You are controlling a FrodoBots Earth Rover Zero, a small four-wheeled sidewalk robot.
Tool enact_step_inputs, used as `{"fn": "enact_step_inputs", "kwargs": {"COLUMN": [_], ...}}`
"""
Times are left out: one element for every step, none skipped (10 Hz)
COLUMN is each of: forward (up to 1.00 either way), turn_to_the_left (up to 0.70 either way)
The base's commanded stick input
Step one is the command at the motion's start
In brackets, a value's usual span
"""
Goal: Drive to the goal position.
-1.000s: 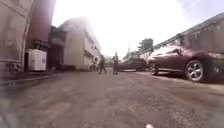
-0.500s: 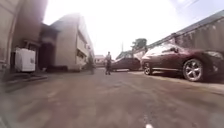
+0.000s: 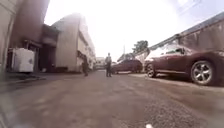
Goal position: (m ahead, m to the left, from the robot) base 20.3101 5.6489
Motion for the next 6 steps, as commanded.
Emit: {"fn": "enact_step_inputs", "kwargs": {"forward": [0.70,0.70,0.70,0.70,0.70,0.70], "turn_to_the_left": [0.01,0.01,0.01,0.01,0.01,0.01]}}
